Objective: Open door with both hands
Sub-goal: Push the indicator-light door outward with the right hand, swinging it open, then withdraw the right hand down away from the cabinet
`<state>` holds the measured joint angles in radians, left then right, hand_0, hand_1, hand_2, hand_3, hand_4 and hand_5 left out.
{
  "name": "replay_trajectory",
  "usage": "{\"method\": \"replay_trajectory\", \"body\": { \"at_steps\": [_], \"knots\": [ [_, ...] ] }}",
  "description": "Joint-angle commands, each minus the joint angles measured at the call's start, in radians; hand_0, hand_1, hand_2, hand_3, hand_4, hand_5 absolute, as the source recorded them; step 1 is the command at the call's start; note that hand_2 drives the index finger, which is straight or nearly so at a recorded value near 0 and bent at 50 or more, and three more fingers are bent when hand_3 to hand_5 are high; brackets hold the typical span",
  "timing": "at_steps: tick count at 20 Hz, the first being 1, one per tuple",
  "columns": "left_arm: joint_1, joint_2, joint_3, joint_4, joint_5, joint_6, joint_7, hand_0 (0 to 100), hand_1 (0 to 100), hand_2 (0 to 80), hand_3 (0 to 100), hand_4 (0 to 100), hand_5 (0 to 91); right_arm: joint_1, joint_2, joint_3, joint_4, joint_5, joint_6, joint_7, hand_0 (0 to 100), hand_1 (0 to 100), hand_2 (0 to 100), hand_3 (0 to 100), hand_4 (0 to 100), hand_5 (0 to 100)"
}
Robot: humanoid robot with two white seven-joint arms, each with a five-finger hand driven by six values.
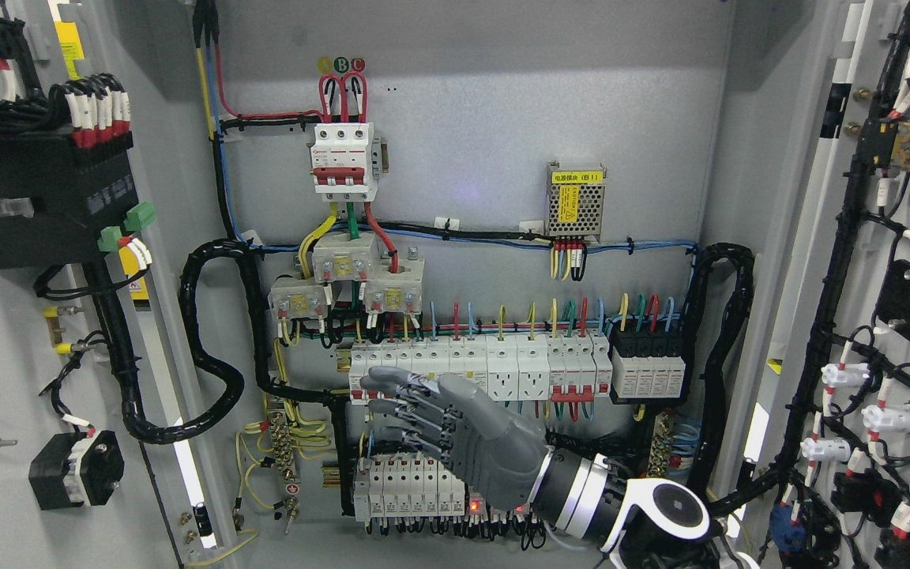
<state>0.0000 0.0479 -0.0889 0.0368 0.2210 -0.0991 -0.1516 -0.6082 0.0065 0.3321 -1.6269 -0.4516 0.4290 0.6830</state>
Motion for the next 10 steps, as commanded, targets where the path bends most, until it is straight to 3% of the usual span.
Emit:
{"method": "replay_trajectory", "body": {
  "at_steps": [1,7,10],
  "knots": [
    [0.009,0.001,0.000,0.000,0.000,0.001,0.000,0,0,0.0,0,0,0.0,0.083,-0.003,0.244,-0.152,-0.002,-0.004,0.001,20,12,0,0,0,0],
    [0.009,0.001,0.000,0.000,0.000,0.001,0.000,0,0,0.0,0,0,0.0,0.127,0.027,0.338,-0.171,-0.001,0.004,0.001,20,12,0,0,0,0],
    [0.009,0.001,0.000,0.000,0.000,0.001,0.000,0,0,0.0,0,0,0.0,0.130,0.070,0.366,-0.168,0.001,0.008,0.000,20,12,0,0,0,0]
  ]
}}
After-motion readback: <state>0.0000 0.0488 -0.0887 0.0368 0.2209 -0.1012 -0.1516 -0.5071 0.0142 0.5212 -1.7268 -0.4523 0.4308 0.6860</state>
